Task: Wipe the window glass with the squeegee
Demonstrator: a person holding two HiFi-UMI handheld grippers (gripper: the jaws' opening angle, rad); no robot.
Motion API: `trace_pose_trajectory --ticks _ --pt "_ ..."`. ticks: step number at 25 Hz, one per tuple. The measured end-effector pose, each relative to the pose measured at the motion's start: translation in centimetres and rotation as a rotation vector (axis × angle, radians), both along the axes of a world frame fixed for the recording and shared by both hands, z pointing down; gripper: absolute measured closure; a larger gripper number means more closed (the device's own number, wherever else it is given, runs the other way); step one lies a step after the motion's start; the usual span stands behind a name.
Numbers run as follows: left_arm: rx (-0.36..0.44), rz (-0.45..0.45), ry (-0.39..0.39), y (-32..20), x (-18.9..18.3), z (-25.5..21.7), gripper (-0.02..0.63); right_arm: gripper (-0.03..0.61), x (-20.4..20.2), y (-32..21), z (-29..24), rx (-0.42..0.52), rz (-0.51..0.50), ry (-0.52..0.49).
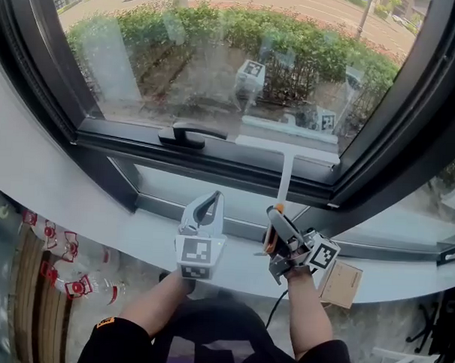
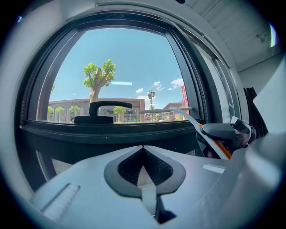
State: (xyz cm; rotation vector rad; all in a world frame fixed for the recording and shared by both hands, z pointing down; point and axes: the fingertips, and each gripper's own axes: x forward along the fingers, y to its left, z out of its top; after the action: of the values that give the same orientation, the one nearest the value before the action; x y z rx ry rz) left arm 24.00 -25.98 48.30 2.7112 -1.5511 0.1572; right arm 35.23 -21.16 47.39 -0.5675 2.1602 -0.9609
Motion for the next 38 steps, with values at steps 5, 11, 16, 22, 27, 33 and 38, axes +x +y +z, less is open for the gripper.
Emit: trace_pose_trajectory --ticks 5,11,16,22,27,33,38 --pt "-0.04 -0.035 0.01 0.2 -1.3 2.0 0.595 0.529 1.0 0.4 1.9 0.001 0.03 0.074" --pt "-0.038 -0.091 0.002 0.5 -4.2 2.3 0.595 0.531 0.5 2.6 0.9 0.093 0.064 0.14" --pt "-0.011 -0.111 -0.014 1.3 -6.1 1.6 0.595 0.531 -0.8 5.7 -0.7 0.162 0.098 0.166" --pt "0.001 -0.117 -0.018 3.5 -9.5 1.7 0.595 0.531 -4.6 9.1 -0.6 0.178 0.117 0.235" --pt "0.01 -0.141 -0.006 7.6 -15.4 1.3 0.595 0.531 -9.6 12.6 0.0 0.162 0.113 0.268" --pt "0.011 -0.188 0.056 15.1 -24.8 0.5 0.595 0.531 -18.5 18.3 1.1 0.113 0.091 0.305" --pt "0.01 -0.185 0.025 20.3 -31.1 1.6 0.595 0.531 -25.4 23.2 1.7 0.062 0.093 0.298"
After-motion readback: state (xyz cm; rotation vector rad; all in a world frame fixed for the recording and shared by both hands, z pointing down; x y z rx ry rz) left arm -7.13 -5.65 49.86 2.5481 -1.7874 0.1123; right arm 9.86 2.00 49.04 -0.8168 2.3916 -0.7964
